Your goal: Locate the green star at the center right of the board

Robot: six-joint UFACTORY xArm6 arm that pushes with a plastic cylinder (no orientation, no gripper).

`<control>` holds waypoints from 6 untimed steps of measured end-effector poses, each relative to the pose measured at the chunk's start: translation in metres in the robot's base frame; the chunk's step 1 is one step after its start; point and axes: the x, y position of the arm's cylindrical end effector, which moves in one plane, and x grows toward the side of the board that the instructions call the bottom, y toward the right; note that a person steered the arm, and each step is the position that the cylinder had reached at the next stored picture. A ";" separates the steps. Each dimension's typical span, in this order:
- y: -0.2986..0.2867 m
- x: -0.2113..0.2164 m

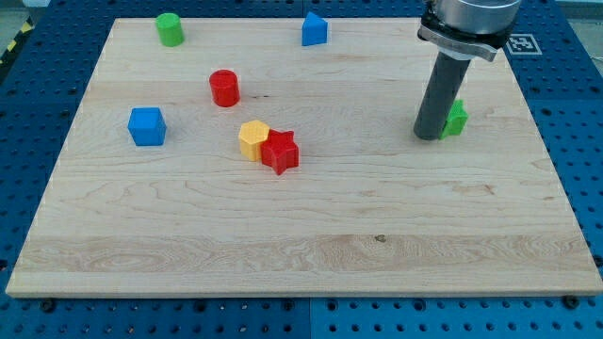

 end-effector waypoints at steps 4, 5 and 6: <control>0.021 -0.016; 0.036 -0.020; 0.060 -0.020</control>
